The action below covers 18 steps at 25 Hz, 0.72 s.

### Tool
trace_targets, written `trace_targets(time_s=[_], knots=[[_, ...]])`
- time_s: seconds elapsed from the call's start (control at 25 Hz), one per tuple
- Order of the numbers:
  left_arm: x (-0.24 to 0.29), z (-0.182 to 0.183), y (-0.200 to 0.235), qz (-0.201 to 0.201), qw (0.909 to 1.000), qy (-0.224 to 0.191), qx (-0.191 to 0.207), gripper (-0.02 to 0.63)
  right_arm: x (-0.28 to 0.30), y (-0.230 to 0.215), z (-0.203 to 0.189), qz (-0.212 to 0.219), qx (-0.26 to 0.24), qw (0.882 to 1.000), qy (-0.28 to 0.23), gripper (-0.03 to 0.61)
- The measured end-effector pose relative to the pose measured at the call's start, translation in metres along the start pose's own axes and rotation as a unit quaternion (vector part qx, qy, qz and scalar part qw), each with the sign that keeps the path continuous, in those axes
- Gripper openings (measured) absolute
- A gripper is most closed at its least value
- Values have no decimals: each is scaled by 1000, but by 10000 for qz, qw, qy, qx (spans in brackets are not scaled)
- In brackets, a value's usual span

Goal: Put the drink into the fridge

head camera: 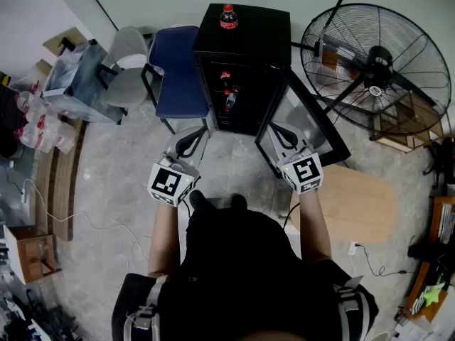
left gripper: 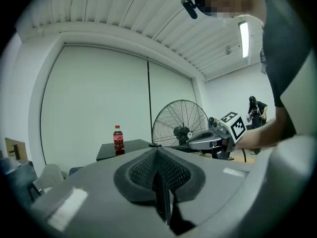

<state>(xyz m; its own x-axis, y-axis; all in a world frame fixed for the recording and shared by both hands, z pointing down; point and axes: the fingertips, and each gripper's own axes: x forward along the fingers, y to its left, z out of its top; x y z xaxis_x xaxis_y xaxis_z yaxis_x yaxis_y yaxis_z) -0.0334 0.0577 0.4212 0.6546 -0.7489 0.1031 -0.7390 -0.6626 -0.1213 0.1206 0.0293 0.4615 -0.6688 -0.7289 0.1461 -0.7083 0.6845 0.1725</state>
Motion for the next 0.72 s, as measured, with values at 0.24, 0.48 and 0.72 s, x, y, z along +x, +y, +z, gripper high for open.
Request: trace_targets(time_s=[0.24,0.48,0.72], knots=[[-3,-1,-5,28,10000,17,-11,-3,-7,0,-4,-45,47,10000,-20,0],[-3,-2,-9,41,10000,28,-22,-3,-12,-1,-5,-67,187,9998,-102,2],[-6,-3,-15,12,10000,74,-5,-3,-14,2,-6,-66,104,9999,-61,2]])
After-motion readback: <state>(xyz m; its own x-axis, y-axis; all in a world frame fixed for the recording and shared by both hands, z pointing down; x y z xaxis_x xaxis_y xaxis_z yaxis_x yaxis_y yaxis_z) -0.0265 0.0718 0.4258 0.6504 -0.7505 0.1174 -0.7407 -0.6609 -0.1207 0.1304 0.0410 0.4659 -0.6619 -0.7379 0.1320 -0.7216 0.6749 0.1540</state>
